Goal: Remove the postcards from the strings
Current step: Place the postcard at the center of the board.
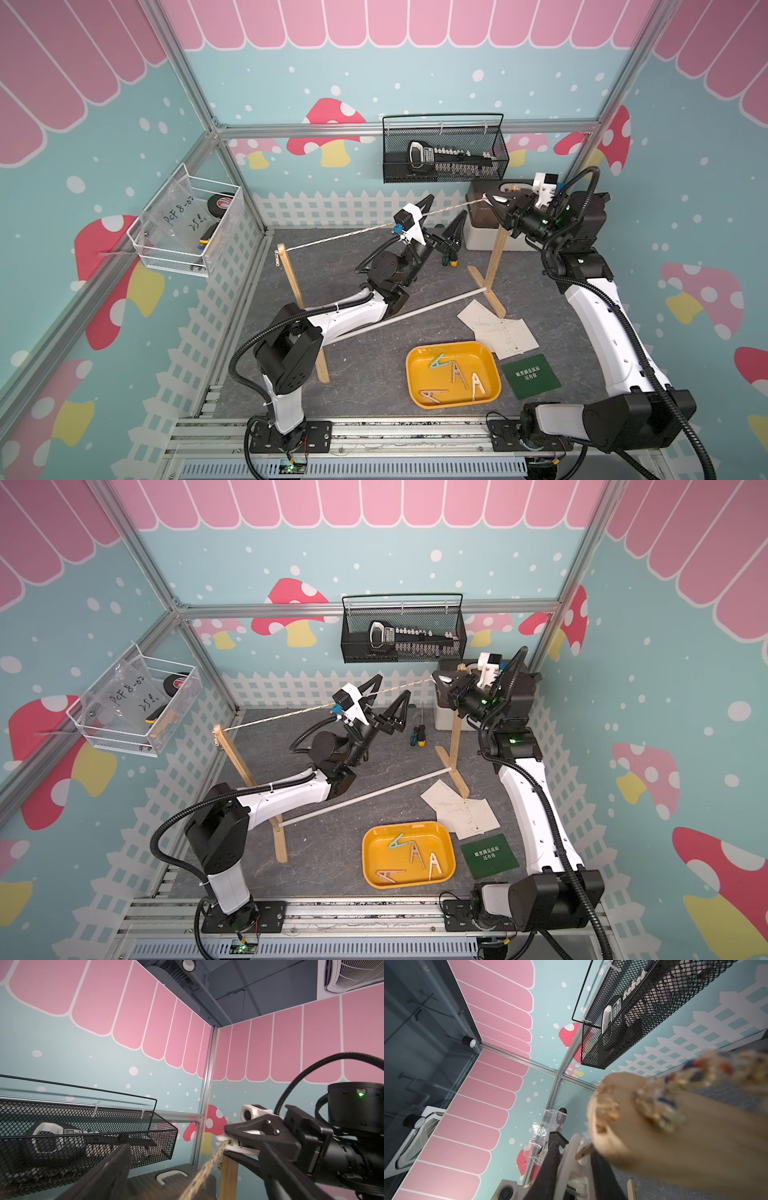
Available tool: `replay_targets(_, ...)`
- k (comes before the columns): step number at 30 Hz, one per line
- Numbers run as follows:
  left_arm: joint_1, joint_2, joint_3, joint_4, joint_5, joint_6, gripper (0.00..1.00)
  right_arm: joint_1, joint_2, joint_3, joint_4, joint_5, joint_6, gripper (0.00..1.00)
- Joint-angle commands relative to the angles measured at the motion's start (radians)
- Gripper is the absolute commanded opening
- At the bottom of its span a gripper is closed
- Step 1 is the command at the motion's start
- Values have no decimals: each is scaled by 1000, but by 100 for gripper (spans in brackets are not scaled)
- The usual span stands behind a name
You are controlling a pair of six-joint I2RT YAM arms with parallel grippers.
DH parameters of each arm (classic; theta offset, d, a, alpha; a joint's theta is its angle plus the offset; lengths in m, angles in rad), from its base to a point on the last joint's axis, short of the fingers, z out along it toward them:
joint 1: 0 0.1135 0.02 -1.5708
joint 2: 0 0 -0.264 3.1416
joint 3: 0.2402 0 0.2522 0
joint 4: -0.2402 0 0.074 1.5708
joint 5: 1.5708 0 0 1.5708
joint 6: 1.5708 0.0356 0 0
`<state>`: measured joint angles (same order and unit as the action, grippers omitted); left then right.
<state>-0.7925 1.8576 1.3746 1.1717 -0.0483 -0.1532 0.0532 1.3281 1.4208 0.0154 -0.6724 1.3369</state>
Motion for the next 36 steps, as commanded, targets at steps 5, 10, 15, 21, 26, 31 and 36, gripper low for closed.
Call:
replay_targets(5,-2,66,97,69,-43,-21,82,0,-18,-1,28,-16,11,0)
replay_targets(10,-1,78,107,88,-50,-28,49,2,-23,-5,30,-18,14,0)
replay_targets(15,-1,84,106,105,-62,-10,24,5,-26,-6,36,-21,24,0)
replay_targets(21,5,94,112,126,-96,31,0,5,-33,-11,39,-22,31,0)
replay_targets(26,19,93,122,106,-103,43,0,5,-43,-20,38,-27,33,0)
replay_targets(31,34,87,132,91,-117,74,0,5,-68,-53,30,-42,51,0)
replay_targets(36,50,80,134,78,-133,91,0,4,-88,-61,25,-56,67,0)
